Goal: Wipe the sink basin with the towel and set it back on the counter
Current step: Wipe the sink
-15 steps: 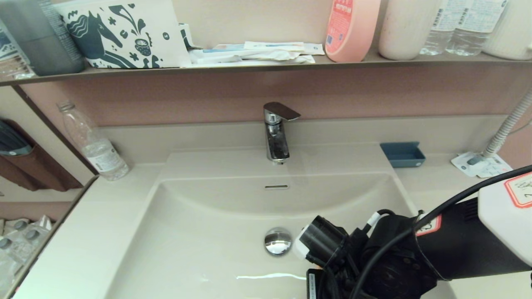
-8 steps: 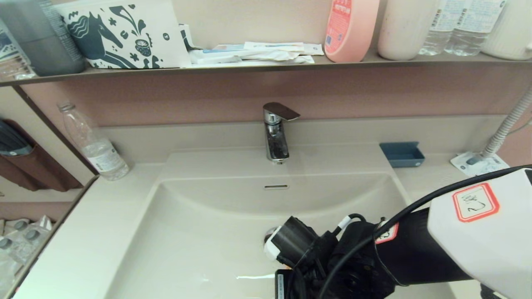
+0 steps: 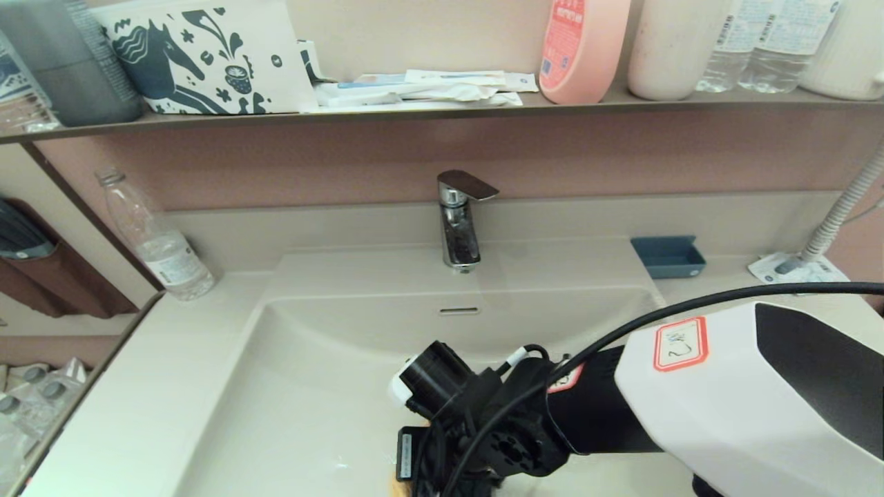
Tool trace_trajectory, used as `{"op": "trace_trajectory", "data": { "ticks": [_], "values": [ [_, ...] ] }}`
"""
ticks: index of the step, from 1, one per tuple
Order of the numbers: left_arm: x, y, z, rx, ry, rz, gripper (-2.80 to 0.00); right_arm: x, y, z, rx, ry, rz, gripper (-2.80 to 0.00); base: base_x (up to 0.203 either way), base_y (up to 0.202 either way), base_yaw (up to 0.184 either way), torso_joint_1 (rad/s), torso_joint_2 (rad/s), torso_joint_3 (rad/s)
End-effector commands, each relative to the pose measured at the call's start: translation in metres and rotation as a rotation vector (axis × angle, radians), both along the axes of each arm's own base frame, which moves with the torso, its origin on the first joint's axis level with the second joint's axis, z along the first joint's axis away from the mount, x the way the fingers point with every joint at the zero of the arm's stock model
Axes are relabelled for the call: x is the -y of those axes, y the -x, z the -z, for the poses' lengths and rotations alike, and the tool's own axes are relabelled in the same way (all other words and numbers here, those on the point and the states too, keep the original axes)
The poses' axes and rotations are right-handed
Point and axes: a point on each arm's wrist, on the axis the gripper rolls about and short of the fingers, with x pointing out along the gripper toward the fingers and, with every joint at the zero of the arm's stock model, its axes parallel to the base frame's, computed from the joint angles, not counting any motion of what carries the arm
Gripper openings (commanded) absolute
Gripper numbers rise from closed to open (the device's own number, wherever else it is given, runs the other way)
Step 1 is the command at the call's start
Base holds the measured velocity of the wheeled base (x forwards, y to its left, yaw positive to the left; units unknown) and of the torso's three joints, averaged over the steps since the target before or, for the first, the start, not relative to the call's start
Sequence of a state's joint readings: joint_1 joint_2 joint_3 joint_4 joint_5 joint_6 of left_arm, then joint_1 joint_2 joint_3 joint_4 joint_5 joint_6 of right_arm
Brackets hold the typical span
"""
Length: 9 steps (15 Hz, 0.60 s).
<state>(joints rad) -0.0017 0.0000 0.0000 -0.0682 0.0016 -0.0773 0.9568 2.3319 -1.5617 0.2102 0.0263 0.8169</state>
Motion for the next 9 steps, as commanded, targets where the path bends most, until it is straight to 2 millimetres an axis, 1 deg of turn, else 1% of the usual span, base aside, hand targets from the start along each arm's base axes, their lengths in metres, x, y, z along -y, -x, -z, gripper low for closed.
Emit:
{"op": "trace_trajectory", "data": {
  "ticks": [1,3,6,9],
  "values": [
    [0.0,0.0,0.0,-0.001,0.001,0.0,-2.8,-0.01,-0.006,0.013,-0.002,0.006,-0.01,-2.8,0.0,0.0,0.0,0.0,0.0,0.0],
    [0.0,0.0,0.0,-0.001,0.001,0.0,-2.8,-0.02,-0.012,0.019,0.014,-0.001,-0.025,-2.8,0.0,0.0,0.0,0.0,0.0,0.0],
    [0.0,0.0,0.0,-0.001,0.001,-0.001,-2.8,-0.033,-0.022,0.023,0.068,-0.017,-0.004,-2.8,0.0,0.0,0.0,0.0,0.0,0.0],
    [0.0,0.0,0.0,-0.001,0.001,0.0,-2.8,-0.047,-0.028,0.021,0.149,-0.025,0.007,-2.8,0.0,0.0,0.0,0.0,0.0,0.0]
  ]
}}
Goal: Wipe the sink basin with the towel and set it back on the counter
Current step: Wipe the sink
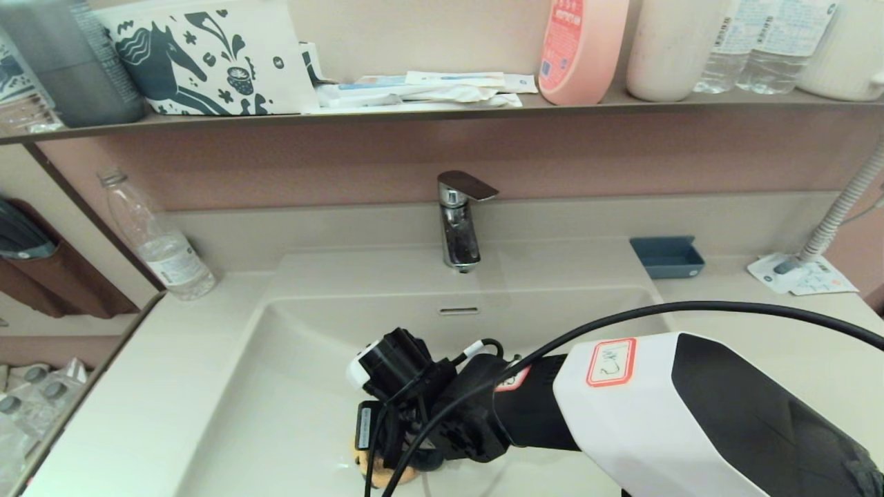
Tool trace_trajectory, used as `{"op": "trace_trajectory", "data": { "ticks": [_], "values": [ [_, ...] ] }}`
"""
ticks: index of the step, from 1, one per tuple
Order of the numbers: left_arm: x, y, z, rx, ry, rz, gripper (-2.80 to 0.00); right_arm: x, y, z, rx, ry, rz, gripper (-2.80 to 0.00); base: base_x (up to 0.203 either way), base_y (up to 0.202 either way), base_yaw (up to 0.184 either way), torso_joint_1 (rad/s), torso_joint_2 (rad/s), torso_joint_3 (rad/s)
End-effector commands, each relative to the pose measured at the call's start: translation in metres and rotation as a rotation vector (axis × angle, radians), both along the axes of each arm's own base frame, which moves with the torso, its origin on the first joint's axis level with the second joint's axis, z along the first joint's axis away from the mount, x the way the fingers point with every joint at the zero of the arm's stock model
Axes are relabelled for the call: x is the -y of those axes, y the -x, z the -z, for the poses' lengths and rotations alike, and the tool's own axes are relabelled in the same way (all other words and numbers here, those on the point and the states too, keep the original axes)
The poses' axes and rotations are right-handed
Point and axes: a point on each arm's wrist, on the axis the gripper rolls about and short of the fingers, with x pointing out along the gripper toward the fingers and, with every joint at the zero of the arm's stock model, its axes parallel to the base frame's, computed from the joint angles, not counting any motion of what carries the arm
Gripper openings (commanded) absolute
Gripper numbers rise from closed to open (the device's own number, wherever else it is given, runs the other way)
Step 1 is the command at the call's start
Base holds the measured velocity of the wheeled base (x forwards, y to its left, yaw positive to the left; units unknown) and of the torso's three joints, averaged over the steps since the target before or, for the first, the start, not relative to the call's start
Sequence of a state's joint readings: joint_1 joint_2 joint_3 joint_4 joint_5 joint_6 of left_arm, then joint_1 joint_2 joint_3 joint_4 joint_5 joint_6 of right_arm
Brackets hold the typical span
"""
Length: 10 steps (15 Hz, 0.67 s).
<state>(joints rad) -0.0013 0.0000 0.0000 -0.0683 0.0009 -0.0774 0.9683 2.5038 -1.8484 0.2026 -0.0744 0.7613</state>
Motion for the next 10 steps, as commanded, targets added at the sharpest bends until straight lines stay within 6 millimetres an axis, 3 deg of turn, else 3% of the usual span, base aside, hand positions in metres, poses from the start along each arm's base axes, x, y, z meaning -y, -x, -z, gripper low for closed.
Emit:
{"op": "trace_trajectory", "data": {
  "ticks": [1,10],
  "values": [
    [0.0,0.0,0.0,-0.001,0.001,0.0,-2.8,-0.005,-0.002,0.009,0.022,0.026,-0.006,-2.8,0.0,0.0,0.0,0.0,0.0,0.0],
    [0.0,0.0,0.0,-0.001,0.001,0.0,-2.8,-0.009,-0.021,0.026,0.254,0.127,0.061,-2.8,0.0,0.0,0.0,0.0,0.0,0.0]
  ]
}}
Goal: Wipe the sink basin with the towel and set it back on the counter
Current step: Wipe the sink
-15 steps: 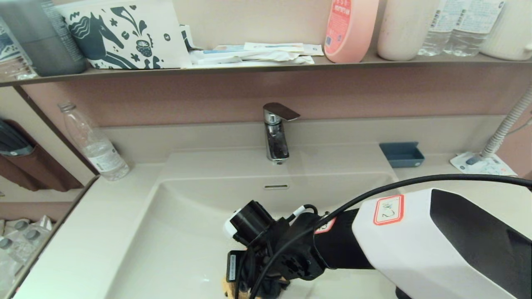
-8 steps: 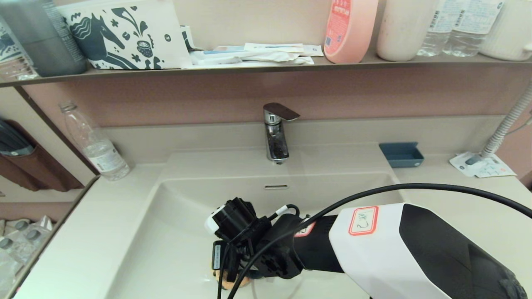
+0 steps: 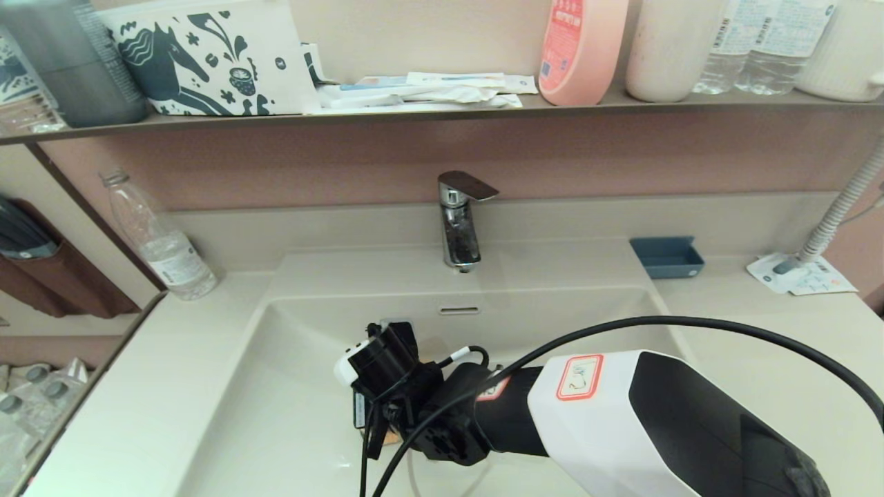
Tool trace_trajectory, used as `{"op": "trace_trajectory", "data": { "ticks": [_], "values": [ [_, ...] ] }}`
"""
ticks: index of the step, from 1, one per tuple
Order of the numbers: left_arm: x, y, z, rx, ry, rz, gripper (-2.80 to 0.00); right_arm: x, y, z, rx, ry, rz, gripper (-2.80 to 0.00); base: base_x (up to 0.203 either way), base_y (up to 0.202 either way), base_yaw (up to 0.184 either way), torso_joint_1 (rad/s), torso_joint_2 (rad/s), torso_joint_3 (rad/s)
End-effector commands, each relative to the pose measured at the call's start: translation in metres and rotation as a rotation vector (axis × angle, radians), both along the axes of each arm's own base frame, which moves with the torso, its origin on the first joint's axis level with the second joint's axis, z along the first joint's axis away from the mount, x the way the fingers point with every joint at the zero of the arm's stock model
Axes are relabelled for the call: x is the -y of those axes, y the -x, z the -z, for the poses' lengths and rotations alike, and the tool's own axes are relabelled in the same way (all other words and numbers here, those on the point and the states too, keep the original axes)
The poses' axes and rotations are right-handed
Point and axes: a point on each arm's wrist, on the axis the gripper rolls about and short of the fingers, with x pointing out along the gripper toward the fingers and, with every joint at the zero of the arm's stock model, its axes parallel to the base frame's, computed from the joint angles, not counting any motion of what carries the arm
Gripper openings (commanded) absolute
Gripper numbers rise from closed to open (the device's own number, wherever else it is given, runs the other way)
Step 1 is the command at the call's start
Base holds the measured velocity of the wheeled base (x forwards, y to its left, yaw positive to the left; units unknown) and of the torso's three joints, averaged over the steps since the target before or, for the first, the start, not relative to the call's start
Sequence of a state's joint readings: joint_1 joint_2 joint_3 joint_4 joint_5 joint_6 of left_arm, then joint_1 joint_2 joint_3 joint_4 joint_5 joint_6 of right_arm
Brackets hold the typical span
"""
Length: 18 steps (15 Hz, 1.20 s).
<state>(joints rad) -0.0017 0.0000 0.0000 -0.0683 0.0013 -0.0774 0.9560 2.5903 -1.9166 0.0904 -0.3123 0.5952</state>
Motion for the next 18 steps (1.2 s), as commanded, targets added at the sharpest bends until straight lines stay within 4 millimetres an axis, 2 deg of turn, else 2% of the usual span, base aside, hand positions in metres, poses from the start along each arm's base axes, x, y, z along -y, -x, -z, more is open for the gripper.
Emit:
{"op": "trace_trajectory", "data": {
  "ticks": [1,5,10,14,18],
  "values": [
    [0.0,0.0,0.0,-0.001,0.001,0.0,-2.8,0.003,-0.003,0.008,0.003,0.036,0.01,-2.8,0.0,0.0,0.0,0.0,0.0,0.0],
    [0.0,0.0,0.0,-0.001,0.001,0.0,-2.8,0.013,-0.007,0.017,0.022,0.11,0.061,-2.8,0.0,0.0,0.0,0.0,0.0,0.0],
    [0.0,0.0,0.0,-0.001,0.001,0.0,-2.8,0.027,-0.011,0.014,0.046,0.172,0.122,-2.8,0.0,0.0,0.0,0.0,0.0,0.0],
    [0.0,0.0,0.0,-0.001,0.001,0.0,-2.8,0.049,-0.008,0.012,0.022,0.251,0.164,-2.8,0.0,0.0,0.0,0.0,0.0,0.0],
    [0.0,0.0,0.0,-0.001,0.001,0.0,-2.8,0.082,-0.021,0.012,-0.002,0.313,0.243,-2.8,0.0,0.0,0.0,0.0,0.0,0.0]
  ]
}}
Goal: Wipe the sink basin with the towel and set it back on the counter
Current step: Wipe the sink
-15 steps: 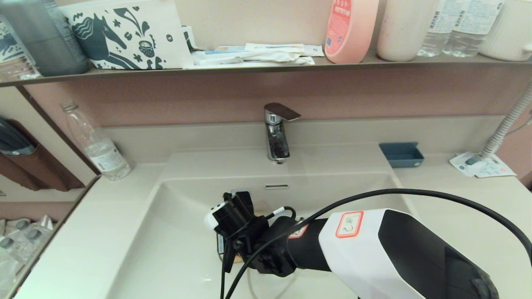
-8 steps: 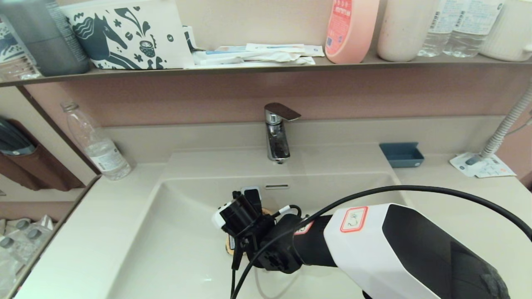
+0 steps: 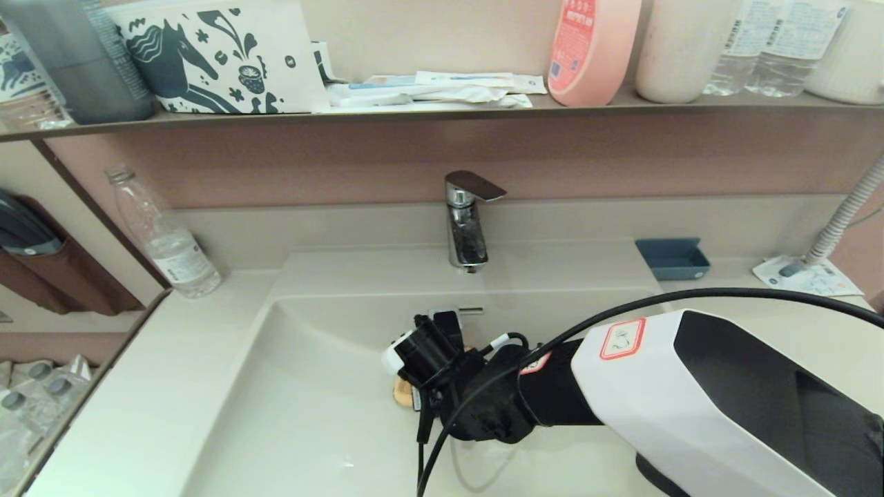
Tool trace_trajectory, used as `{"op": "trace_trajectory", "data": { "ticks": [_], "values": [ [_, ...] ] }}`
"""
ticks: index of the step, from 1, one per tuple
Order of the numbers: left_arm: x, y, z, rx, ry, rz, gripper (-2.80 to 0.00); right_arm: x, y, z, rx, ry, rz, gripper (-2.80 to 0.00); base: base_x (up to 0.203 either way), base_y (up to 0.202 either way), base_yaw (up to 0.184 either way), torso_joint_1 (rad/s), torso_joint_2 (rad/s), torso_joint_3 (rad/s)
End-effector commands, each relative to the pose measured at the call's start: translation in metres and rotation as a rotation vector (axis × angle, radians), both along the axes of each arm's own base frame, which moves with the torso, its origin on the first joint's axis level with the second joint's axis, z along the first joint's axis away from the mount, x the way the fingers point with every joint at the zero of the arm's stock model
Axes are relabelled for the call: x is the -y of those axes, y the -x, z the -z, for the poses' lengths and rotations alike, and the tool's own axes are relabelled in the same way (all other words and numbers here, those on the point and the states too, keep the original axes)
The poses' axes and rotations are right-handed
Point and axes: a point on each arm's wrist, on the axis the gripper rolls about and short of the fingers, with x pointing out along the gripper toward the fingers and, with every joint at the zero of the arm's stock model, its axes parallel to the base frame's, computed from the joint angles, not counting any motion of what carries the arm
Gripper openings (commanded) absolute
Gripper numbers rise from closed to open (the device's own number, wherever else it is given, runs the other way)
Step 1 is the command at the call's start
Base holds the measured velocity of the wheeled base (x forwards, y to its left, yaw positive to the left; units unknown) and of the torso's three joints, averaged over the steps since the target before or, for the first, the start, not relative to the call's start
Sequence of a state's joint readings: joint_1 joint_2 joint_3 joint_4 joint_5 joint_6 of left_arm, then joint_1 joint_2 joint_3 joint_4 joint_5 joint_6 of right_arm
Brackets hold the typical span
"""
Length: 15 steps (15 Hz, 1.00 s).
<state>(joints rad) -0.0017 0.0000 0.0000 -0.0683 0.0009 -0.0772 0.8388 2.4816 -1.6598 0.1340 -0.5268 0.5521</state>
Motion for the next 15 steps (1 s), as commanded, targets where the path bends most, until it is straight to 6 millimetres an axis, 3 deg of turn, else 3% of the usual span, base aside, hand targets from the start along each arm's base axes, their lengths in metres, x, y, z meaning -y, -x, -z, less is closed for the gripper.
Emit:
{"op": "trace_trajectory", "data": {
  "ticks": [1,4,11,15],
  "values": [
    [0.0,0.0,0.0,-0.001,0.001,-0.001,-2.8,0.017,-0.001,0.002,-0.032,0.049,0.036,-2.8,0.0,0.0,0.0,0.0,0.0,0.0],
    [0.0,0.0,0.0,-0.001,0.001,-0.001,-2.8,0.038,-0.009,0.0,-0.046,0.065,0.082,-2.8,0.0,0.0,0.0,0.0,0.0,0.0],
    [0.0,0.0,0.0,-0.001,0.001,-0.001,-2.8,0.081,0.001,-0.001,-0.11,0.134,0.143,-2.8,0.0,0.0,0.0,0.0,0.0,0.0],
    [0.0,0.0,0.0,-0.001,0.001,-0.001,-2.8,0.111,0.005,-0.013,-0.134,0.161,0.194,-2.8,0.0,0.0,0.0,0.0,0.0,0.0]
  ]
}}
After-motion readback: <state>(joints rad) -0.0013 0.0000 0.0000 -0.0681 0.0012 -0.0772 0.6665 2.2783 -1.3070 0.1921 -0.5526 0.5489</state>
